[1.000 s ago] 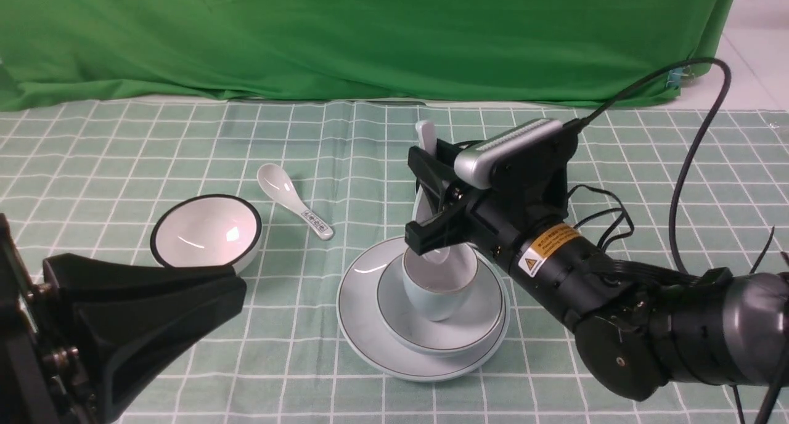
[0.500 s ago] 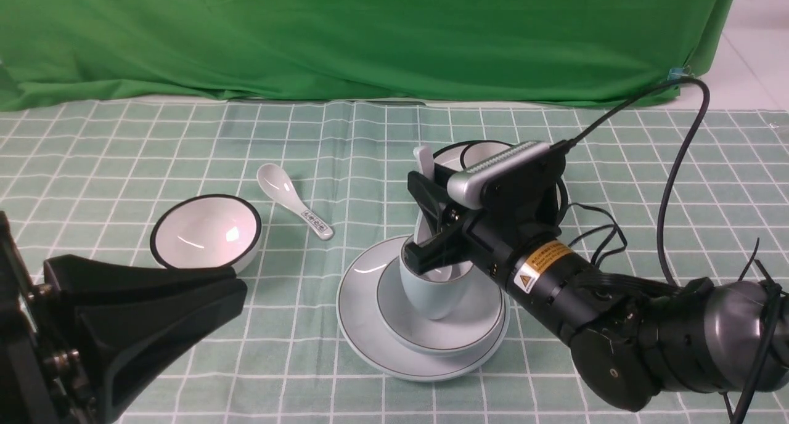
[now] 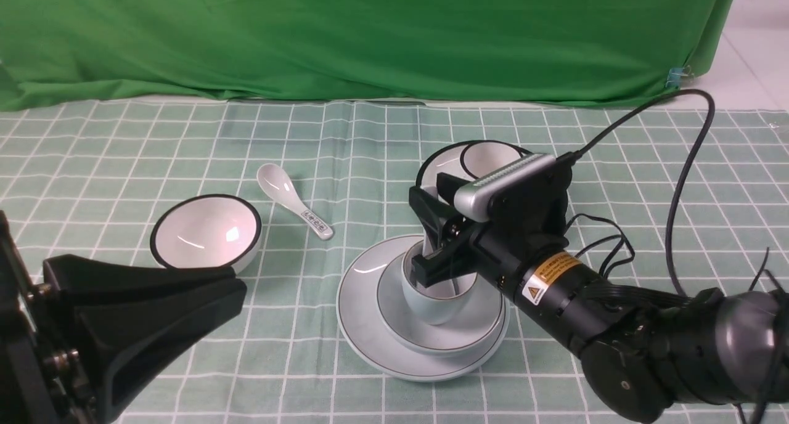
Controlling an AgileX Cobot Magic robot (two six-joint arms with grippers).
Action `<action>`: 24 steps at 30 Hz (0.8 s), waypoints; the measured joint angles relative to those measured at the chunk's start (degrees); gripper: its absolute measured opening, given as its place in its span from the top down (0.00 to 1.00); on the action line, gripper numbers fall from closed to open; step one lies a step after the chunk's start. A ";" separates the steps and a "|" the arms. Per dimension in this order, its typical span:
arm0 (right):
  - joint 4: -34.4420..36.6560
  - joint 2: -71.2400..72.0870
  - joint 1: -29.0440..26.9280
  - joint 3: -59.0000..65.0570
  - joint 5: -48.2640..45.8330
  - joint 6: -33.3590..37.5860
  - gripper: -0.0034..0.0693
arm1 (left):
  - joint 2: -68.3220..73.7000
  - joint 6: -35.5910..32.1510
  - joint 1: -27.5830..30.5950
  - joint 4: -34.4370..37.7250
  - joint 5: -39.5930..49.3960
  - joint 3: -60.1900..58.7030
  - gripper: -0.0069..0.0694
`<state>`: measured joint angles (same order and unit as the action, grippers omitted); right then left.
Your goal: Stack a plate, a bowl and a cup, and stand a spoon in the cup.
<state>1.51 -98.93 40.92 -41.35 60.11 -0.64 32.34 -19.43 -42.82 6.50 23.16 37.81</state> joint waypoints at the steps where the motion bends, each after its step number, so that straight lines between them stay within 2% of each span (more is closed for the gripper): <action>1: -0.25 2.35 0.27 0.00 -1.90 0.00 0.52 | -0.36 0.00 0.00 0.00 -0.25 0.00 0.89; 8: -0.49 17.61 0.75 0.04 -21.74 0.18 0.52 | -5.24 0.27 0.00 -0.15 -2.14 -1.32 0.89; 15: -0.49 34.18 1.16 0.04 -49.64 0.24 0.53 | -13.26 0.48 0.00 2.07 -10.40 -12.62 0.89; 18: -0.49 40.52 1.17 0.06 -61.40 0.24 0.61 | -15.94 0.48 0.00 2.22 -15.39 -17.71 0.89; 19: -0.49 43.34 1.22 0.06 -67.35 0.24 0.69 | -16.71 0.48 0.00 2.26 -17.88 -20.28 0.89; 20: -0.49 43.72 1.22 0.06 -68.13 0.24 0.70 | -16.79 0.48 0.00 2.26 -18.29 -20.61 0.89; 21: -0.49 46.12 1.22 0.06 -73.15 0.24 0.78 | -17.11 0.48 0.00 2.43 -20.84 -22.78 0.89; 24: -0.37 50.18 1.22 0.06 -81.40 -0.36 0.89 | -17.11 0.48 0.00 2.42 -21.99 -25.30 0.89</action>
<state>1.14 -48.75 42.14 -41.29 -21.28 -1.00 15.23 -18.95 -42.82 8.92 1.17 12.51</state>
